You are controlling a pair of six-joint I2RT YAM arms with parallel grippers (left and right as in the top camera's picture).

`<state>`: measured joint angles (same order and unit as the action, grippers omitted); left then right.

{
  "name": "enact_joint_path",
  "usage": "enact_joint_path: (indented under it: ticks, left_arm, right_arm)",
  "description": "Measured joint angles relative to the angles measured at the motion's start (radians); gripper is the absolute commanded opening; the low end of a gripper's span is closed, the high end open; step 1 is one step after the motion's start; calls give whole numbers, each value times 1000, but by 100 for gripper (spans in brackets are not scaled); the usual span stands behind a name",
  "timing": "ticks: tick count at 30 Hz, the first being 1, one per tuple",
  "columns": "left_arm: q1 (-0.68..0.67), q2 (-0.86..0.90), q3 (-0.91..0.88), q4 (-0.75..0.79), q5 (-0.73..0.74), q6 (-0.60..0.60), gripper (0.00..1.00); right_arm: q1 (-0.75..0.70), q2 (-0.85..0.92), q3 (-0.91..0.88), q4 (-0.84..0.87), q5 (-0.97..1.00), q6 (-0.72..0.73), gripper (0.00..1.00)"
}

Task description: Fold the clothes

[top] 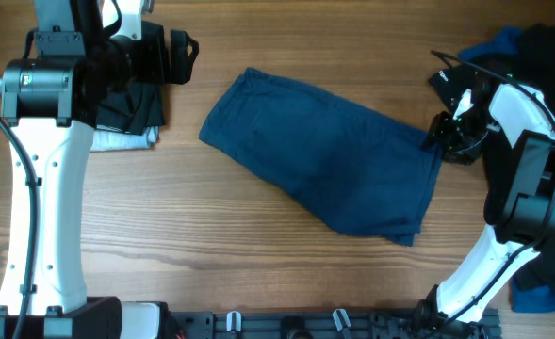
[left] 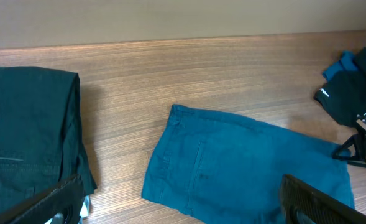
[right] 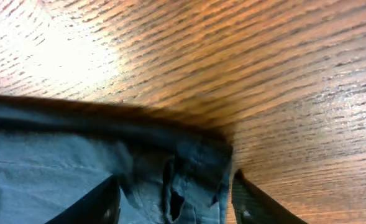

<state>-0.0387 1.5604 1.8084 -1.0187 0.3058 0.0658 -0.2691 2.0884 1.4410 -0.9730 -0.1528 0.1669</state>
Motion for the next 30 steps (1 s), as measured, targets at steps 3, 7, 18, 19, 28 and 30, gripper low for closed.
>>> enact_joint_path:
  ticks: [3, 7, 18, 19, 28, 30]
  left_arm:
    - [0, 0, 0, 0, 0, 0, 100]
    - [0, 0, 0, 0, 0, 0, 100]
    - [0, 0, 0, 0, 0, 0, 100]
    - [0, 0, 0, 0, 0, 0, 100]
    - [0, 0, 0, 0, 0, 0, 100]
    - [0, 0, 0, -1, 0, 0, 100]
  right_arm:
    - [0, 0, -6, 48, 4, -6, 21]
    - [4, 0, -8, 158, 4, -47, 4]
    - [143, 0, -16, 622, 20, -105, 11]
    - [155, 0, -16, 638, 21, -106, 15]
    - [181, -50, 28, 412, 165, -146, 79]
    - [180, -173, 49, 182, 199, -114, 78]
